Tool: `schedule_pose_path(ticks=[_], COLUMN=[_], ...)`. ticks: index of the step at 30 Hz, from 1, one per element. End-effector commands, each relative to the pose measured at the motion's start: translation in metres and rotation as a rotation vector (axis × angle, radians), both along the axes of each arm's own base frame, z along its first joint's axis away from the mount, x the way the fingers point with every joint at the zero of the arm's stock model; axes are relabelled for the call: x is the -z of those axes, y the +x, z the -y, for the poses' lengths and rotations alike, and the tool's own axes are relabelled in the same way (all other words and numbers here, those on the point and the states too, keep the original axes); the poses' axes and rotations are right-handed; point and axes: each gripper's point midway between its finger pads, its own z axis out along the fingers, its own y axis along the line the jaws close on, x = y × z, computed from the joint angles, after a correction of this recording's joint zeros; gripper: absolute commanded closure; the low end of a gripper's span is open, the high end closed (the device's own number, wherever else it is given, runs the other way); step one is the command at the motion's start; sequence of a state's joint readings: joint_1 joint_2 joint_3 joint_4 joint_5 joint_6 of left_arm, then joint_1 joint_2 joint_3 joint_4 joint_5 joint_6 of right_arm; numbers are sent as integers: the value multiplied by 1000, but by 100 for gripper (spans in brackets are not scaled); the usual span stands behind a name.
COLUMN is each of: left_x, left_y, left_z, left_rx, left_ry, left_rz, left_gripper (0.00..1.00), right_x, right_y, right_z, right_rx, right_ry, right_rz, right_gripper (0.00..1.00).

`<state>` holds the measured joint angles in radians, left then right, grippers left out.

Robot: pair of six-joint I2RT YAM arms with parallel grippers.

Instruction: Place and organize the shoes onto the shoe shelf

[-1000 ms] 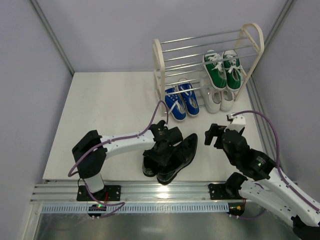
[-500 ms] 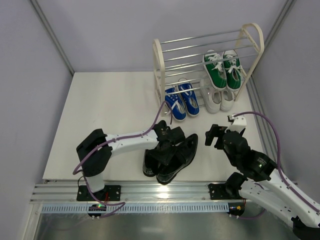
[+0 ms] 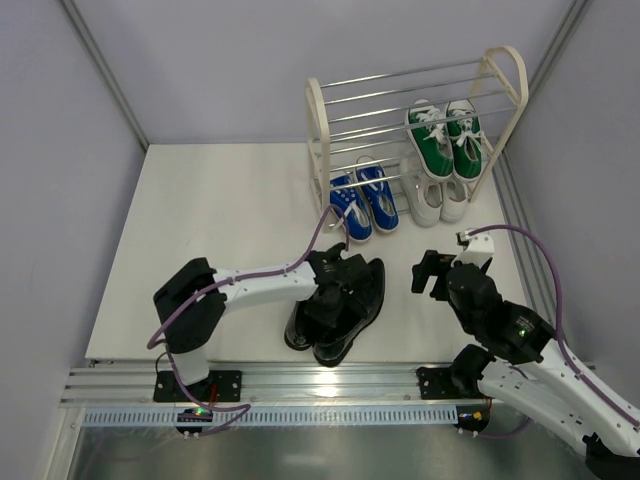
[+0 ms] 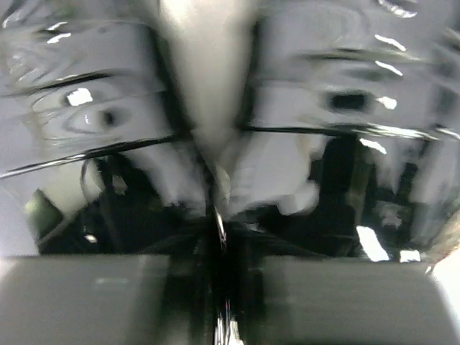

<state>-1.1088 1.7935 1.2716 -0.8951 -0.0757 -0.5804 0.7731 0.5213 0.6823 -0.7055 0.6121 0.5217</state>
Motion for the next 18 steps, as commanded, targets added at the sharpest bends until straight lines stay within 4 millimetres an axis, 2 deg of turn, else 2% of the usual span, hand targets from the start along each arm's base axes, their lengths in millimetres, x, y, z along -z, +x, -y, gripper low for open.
schedule_pose_path(ticks=[1, 4, 5, 8, 9, 13, 18], left_x=[20, 26, 19, 11, -2, -21, -12], left_y=[17, 5, 2, -4, -3, -5, 3], left_z=[20, 20, 26, 24, 26, 24, 8], left_rx=[7, 21, 25, 29, 27, 26, -21], left_ry=[-65, -93, -135, -182, -220, -270, -192], left_rz=[61, 6, 7, 13, 31, 54, 116], left_gripper=[100, 100, 100, 100, 100, 100, 100], right_x=[-4, -4, -3, -3, -3, -2, -1], right_y=[0, 0, 0, 0, 0, 1, 2], right_z=[3, 4, 4, 4, 4, 3, 0], right_rx=[18, 20, 21, 20, 20, 19, 14], right_ry=[9, 9, 9, 7, 7, 7, 11], right_rz=[19, 18, 17, 17, 16, 16, 10], right_gripper=[10, 10, 10, 10, 10, 10, 10])
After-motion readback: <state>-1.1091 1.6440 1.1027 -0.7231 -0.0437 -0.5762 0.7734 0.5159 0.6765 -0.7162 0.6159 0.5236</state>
